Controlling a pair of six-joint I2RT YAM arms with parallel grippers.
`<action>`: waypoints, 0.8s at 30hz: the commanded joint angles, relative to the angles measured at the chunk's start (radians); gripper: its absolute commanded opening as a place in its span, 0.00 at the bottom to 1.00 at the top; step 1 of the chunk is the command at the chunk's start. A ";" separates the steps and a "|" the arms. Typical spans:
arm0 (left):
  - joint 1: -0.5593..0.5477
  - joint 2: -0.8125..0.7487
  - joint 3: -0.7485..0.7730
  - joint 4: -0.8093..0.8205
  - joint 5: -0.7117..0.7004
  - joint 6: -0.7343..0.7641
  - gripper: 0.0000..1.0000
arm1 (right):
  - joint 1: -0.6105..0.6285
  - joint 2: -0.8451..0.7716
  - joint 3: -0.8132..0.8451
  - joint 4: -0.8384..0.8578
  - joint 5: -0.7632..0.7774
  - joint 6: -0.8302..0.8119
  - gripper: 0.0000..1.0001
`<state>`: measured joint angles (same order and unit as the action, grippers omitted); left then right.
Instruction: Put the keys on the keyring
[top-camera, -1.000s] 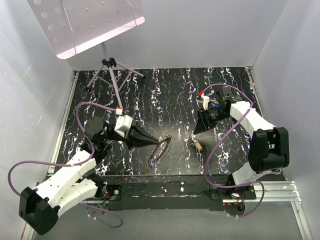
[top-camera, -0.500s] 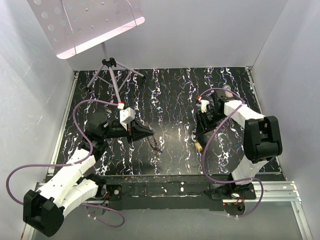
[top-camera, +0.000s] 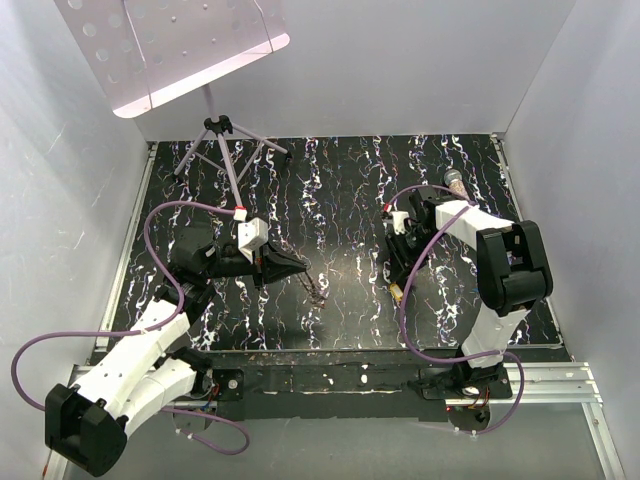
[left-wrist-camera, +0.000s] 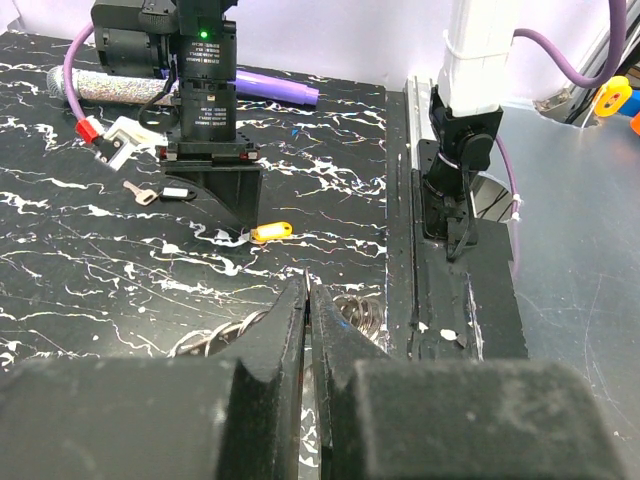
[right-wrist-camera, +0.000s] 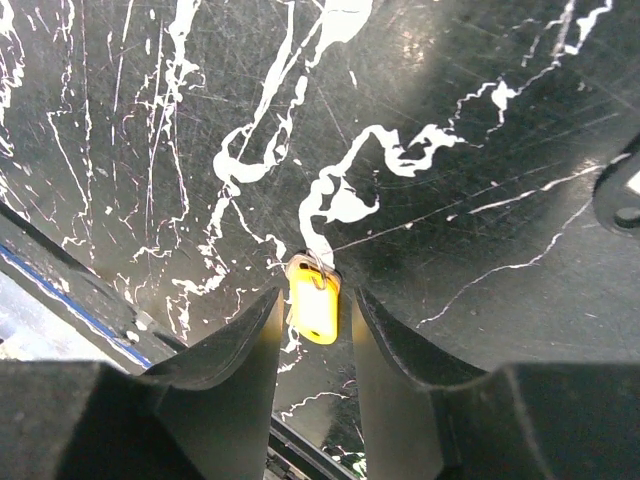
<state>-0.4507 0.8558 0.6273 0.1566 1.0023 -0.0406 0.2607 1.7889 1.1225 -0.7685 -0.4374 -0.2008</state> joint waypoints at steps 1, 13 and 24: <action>0.001 -0.024 0.012 0.014 0.010 0.011 0.00 | 0.012 0.010 0.040 -0.028 0.000 -0.008 0.41; 0.001 -0.024 0.011 0.015 0.010 0.013 0.00 | 0.032 0.041 0.057 -0.038 0.003 -0.008 0.37; 0.001 -0.024 0.012 0.015 0.009 0.013 0.00 | 0.051 0.052 0.066 -0.041 0.015 -0.005 0.34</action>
<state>-0.4507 0.8555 0.6273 0.1570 1.0050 -0.0395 0.3008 1.8389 1.1496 -0.7895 -0.4286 -0.2062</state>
